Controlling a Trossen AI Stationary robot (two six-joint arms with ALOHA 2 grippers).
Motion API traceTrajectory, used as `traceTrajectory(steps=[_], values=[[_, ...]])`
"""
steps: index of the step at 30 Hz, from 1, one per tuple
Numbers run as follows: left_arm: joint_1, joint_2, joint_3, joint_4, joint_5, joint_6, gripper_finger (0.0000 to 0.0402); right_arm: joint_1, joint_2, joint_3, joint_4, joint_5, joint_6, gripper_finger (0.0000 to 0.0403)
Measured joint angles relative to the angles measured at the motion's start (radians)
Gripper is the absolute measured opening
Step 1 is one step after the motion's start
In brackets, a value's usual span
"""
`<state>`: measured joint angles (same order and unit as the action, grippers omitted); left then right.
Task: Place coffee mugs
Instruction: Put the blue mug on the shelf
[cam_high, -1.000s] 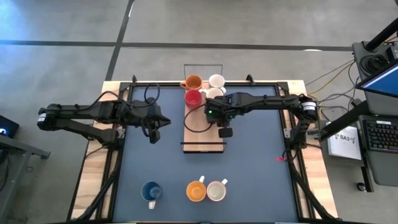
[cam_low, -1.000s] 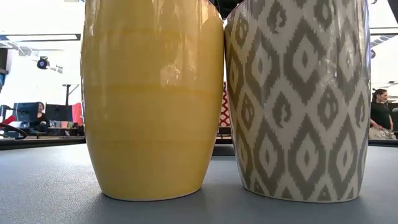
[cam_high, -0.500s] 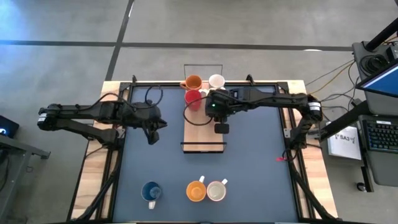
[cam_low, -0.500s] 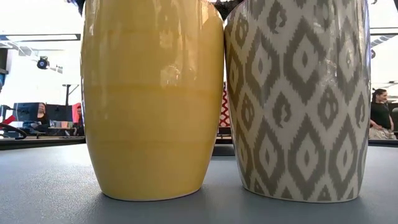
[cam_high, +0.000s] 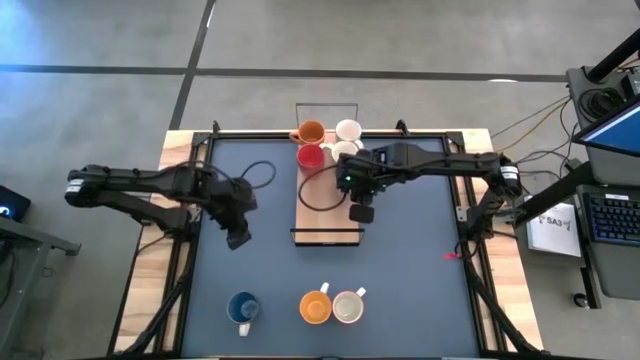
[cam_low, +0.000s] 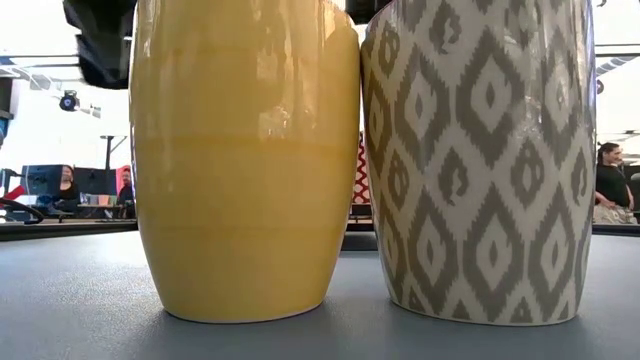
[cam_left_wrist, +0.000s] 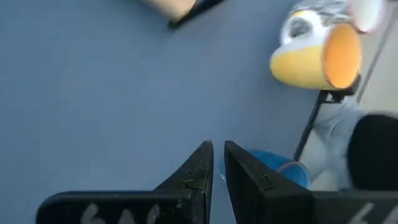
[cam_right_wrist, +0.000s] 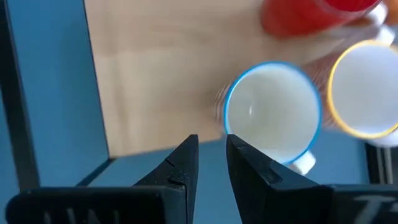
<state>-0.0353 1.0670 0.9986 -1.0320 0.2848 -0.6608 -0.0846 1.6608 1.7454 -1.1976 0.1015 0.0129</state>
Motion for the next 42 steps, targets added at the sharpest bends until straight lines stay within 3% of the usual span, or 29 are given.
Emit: traceTrajectory(steps=[4, 11, 17, 26, 36, 42], values=[[-0.147, 0.007, 0.0, -0.018, -0.039, -0.263, 0.0023, 0.021, 0.0, 0.0, -0.036, 0.003, 0.026, 0.0077], [-0.539, 0.025, -0.001, -0.016, -0.306, -0.761, 0.0023, 0.054, 0.0, 0.0, -0.033, 0.003, 0.048, 0.0081], [-0.775, 0.138, -0.002, 0.008, -0.329, -1.073, 0.0023, 0.067, 0.0, 0.0, -0.024, 0.004, 0.095, 0.0075], [-0.832, 0.27, 0.0, 0.068, -0.275, -1.125, 0.0023, 0.067, 0.0, -0.001, 0.01, 0.004, 0.131, 0.0093], [-0.832, 0.254, 0.001, 0.165, -0.321, -1.128, 0.0026, 0.067, 0.0, -0.001, 0.005, 0.004, 0.117, 0.0105], [-0.832, 0.265, 0.001, 0.14, -0.322, -1.112, 0.0055, 0.067, 0.0, -0.001, 0.005, 0.004, 0.101, 0.0105]])
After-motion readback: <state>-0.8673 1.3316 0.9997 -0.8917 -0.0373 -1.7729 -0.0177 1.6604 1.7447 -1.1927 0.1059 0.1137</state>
